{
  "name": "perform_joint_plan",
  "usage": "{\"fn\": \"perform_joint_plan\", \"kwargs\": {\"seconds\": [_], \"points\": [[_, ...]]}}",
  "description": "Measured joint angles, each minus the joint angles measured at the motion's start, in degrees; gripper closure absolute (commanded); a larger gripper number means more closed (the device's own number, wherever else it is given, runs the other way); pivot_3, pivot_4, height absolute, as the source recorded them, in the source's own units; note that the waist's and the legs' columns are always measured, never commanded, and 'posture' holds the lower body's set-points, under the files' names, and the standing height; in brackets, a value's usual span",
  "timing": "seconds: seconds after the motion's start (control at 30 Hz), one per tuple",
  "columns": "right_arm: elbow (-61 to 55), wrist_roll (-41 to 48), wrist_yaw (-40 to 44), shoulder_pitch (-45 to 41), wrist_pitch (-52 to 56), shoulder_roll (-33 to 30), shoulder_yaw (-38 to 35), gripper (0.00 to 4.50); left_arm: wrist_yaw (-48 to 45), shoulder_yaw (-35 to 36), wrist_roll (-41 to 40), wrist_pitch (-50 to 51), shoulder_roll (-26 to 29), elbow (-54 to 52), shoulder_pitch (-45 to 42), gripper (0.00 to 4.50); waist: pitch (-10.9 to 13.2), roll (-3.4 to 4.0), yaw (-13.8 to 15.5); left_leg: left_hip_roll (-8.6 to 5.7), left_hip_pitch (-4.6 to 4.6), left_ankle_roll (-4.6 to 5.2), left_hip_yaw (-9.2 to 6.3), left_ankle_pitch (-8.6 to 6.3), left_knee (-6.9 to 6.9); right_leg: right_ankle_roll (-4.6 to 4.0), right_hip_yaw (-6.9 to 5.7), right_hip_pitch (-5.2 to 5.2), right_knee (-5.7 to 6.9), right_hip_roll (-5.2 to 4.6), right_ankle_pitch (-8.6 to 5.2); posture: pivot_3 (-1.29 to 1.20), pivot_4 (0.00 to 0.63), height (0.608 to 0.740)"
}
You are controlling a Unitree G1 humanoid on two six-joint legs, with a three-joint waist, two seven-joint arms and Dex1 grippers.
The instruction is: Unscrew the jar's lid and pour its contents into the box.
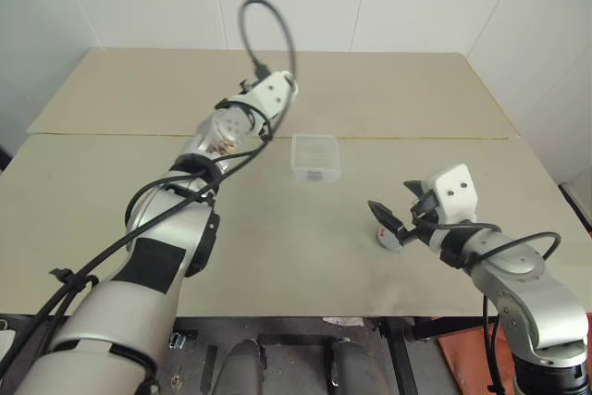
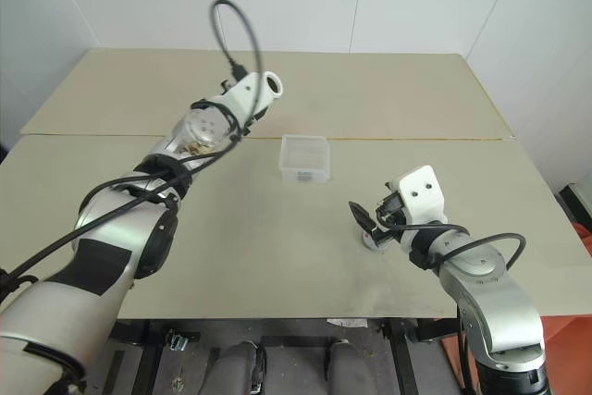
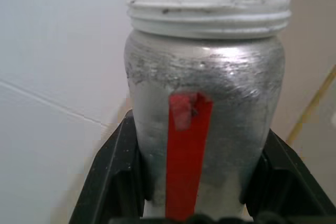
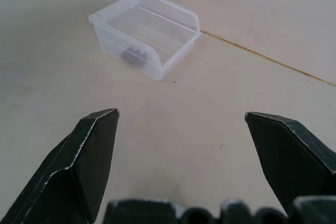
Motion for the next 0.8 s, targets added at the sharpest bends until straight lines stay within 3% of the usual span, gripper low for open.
{"fn": "perform_joint_plan", "kwargs": {"seconds": [0.1,0.3,0.5,0.8], "points": [[0.74,-0.46,1.12,0.07,-0.39,-1.28,1.67,0.04,-4.81,7.64,-8.58,1.25,-0.13,-2.74,5.68,2.56,0.00,0.00,-0.07,0.00,0.07,0.00,-0.01,0.00,0.07,0.00,0.00,0.08,0.06,0.00,0.01,0.00,0.150,0.740],[2.67,-0.80,2.51,-0.56,-1.41,-1.42,3.64,0.04,-7.38,12.95,-16.16,1.23,-1.53,-11.03,13.83,2.56,0.00,0.00,0.11,0.00,0.11,-0.01,-0.04,0.01,0.31,0.00,0.01,0.10,0.37,0.00,0.01,0.00,0.150,0.740],[3.74,-2.52,2.41,0.42,-2.48,-1.41,4.06,0.04,-6.32,13.26,-19.02,4.54,-3.78,-26.25,24.50,2.56,-0.02,0.02,-0.12,0.02,0.17,-0.01,-0.05,0.00,0.63,-0.01,0.03,0.19,0.60,0.01,0.01,0.00,0.150,0.740],[3.78,-2.51,1.95,1.14,-2.64,0.33,3.58,0.04,-1.98,12.56,-20.81,2.95,-7.57,-34.98,33.66,2.56,-0.03,0.02,-0.35,0.09,0.51,0.04,-0.06,0.07,0.70,0.08,0.02,0.49,0.64,0.07,0.04,0.00,0.150,0.740]]}}
